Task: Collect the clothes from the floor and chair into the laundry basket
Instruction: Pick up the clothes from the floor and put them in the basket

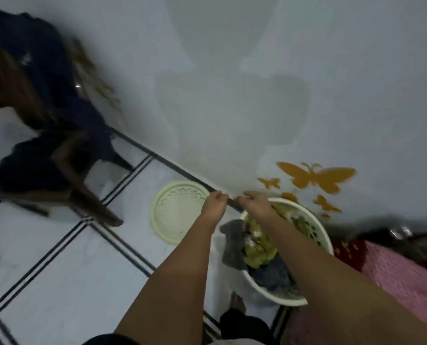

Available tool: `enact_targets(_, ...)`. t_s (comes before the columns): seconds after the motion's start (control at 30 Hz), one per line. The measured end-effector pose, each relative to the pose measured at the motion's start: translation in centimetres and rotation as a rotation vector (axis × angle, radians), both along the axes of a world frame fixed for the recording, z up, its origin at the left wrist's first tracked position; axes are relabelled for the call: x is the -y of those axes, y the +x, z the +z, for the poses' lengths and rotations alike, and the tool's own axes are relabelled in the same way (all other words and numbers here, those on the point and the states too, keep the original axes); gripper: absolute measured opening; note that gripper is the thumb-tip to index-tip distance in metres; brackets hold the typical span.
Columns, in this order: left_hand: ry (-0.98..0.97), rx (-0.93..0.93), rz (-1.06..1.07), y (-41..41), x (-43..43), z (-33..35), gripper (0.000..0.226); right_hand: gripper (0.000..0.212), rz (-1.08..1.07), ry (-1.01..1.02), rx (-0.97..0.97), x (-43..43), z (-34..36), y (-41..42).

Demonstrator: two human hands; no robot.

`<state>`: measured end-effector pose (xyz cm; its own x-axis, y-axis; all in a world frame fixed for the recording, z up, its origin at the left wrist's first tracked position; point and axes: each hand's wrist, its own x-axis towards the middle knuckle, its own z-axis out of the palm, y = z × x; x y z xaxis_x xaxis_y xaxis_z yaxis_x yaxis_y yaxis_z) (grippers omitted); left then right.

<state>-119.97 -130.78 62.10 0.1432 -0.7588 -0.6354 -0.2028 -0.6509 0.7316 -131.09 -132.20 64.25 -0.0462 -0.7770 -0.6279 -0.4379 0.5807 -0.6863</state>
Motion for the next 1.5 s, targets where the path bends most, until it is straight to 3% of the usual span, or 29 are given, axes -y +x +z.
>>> enact_targets(0.33,-0.069,0.029,0.705,25.8,-17.0,2.5,0.043,0.055,0.614,-0.067,0.092,-8.7,1.4,27.8)
enact_targets(0.4,-0.078,0.054,0.795,31.2,-21.8,2.3,0.04,0.046,0.71,-0.072,0.088,-12.1,1.2,34.0)
enact_targets(0.5,-0.071,0.059,0.948,38.7,-29.0,2.0,0.041,0.009,0.875,-0.07,0.106,-17.7,0.1,43.0)
enact_targets(0.53,-0.065,0.06,0.988,40.8,-31.1,2.1,0.041,0.006,0.908,-0.061,0.098,-19.3,-0.3,45.8)
enact_targets(0.7,-0.051,0.04,1.213,50.9,-41.0,1.9,0.044,0.051,1.069,0.002,0.128,-28.4,-0.4,59.0)
enact_targets(0.83,-0.058,0.034,1.332,58.3,-46.3,0.9,0.02,0.055,1.189,0.031,0.124,-33.4,-1.0,68.8)
enact_targets(0.93,-0.068,0.006,1.416,64.4,-49.1,-1.3,0.04,0.055,1.272,0.029,0.113,-35.9,-2.7,76.2)
enact_targets(1.0,-0.05,-0.006,1.474,69.8,-50.3,-3.0,0.049,0.056,1.325,0.032,0.115,-37.4,-4.8,82.6)
enact_targets(1.2,0.049,-0.009,1.57,88.6,-52.0,-10.3,0.047,0.056,1.387,0.104,0.034,-40.4,-13.6,103.0)
enact_targets(1.37,0.137,-0.049,1.544,104.2,-52.4,-20.9,0.045,0.055,1.355,0.116,-0.135,-40.4,-24.9,117.5)
enact_targets(1.5,0.18,-0.081,1.518,111.8,-52.2,-31.5,0.044,0.057,1.376,0.129,-0.231,-39.7,-35.4,124.7)
